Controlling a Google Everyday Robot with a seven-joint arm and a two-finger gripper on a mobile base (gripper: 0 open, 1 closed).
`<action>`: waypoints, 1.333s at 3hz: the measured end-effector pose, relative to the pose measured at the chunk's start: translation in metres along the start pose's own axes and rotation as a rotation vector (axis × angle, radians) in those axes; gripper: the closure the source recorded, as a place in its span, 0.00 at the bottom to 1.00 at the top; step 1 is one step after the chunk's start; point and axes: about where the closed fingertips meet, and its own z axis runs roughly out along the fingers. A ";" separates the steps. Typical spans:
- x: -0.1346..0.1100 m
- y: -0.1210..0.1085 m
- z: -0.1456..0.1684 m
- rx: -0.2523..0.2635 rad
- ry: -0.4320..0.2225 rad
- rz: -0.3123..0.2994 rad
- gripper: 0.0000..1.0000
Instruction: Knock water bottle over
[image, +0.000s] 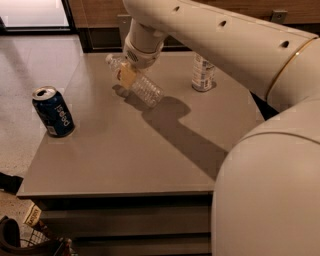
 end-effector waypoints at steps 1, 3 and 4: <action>0.001 0.006 0.030 -0.066 0.020 -0.014 1.00; -0.008 0.011 0.048 -0.119 0.010 -0.034 0.66; -0.008 0.011 0.048 -0.120 0.011 -0.035 0.36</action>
Offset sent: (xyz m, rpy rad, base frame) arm 0.0267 0.0493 -0.0692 0.0918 0.1283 0.1555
